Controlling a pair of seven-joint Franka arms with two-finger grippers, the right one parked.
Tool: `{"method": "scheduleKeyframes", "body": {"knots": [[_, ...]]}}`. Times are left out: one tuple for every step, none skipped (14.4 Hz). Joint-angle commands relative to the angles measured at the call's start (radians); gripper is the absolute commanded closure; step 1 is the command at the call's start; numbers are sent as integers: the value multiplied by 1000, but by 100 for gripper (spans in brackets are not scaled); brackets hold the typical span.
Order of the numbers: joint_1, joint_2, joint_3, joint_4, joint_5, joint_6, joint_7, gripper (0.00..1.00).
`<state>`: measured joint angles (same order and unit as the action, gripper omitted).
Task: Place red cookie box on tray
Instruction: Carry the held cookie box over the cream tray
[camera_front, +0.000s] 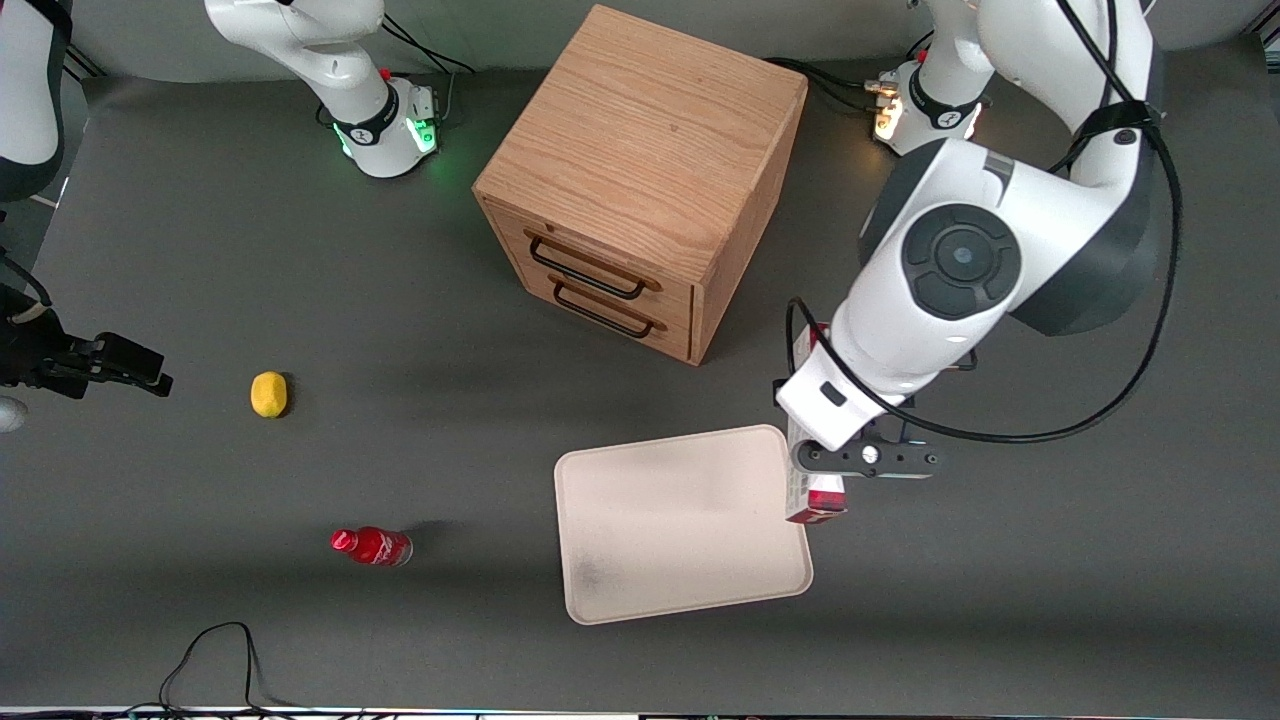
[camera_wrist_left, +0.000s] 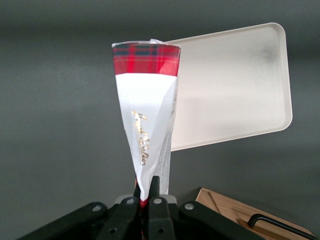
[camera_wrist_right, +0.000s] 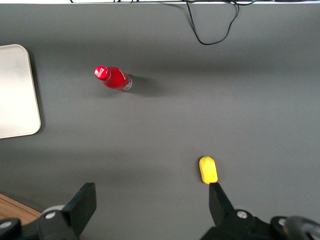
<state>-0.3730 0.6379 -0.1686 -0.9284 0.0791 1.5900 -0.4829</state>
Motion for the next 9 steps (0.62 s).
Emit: {"method": "scheduleKeyframes", "body": {"knots": [[-18,40,17,53,18,31,-71,100],[-18,51,17,45,19,45,-88,100],[-18,58,15,39,19,57,-118,100],[-24,68,15,31,24,64,-137,100],[-27,81,15,28,27,79,-147,100],[-27,88,15,13,31,99,-169,100],[-27,97,15,-3,37,120,-201,100],[-27,106,15,-30,54,145,-215,100],[-27,109,14,-56,65,174,-215,100]]}}
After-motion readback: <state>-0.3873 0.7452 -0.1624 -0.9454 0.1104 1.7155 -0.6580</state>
